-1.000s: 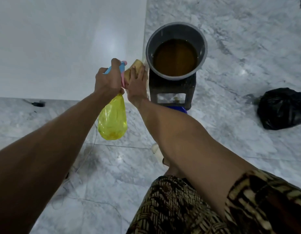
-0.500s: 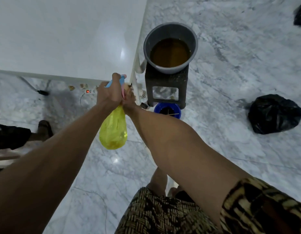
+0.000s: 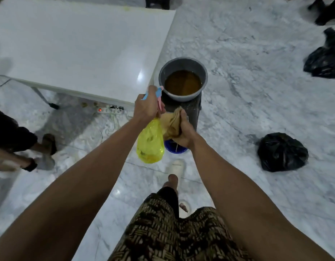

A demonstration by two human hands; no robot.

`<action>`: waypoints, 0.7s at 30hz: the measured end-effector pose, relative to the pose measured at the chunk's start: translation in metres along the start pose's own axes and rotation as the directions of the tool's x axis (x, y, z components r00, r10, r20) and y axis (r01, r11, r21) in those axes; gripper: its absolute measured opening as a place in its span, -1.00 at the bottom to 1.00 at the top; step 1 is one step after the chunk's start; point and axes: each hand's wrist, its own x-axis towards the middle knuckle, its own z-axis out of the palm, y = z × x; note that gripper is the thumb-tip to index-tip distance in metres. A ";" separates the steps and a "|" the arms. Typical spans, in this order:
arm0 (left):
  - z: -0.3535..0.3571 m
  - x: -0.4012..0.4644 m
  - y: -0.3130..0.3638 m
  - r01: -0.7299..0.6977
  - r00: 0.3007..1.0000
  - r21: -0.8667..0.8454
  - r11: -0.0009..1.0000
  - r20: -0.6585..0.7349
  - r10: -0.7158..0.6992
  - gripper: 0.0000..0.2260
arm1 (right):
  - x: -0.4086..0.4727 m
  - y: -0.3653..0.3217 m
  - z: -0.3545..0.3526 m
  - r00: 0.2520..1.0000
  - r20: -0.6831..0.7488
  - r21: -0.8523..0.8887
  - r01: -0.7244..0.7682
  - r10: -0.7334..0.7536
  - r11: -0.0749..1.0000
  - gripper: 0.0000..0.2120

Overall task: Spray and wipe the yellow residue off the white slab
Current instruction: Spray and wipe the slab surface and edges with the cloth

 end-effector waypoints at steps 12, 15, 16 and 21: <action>0.097 0.110 0.065 0.036 0.999 0.101 0.994 -0.040 -0.032 -0.30 | 0.052 -0.190 -0.042 0.996 -0.044 0.114 0.079 -0.075 0.990 -0.22; 0.134 0.140 0.089 0.018 1.000 0.073 0.997 0.005 -0.018 -0.48 | 0.067 -0.249 -0.061 0.997 -0.020 0.106 0.071 -0.069 0.992 -0.28; 0.149 0.152 0.101 0.004 1.000 0.071 0.997 0.025 -0.006 -0.57 | 0.072 -0.275 -0.064 0.996 -0.022 0.084 0.088 -0.086 0.993 -0.30; 0.214 0.198 0.155 -0.002 1.000 0.125 0.992 0.015 0.000 -0.56 | 0.090 -0.384 -0.086 0.994 -0.004 0.038 0.112 -0.112 0.993 -0.32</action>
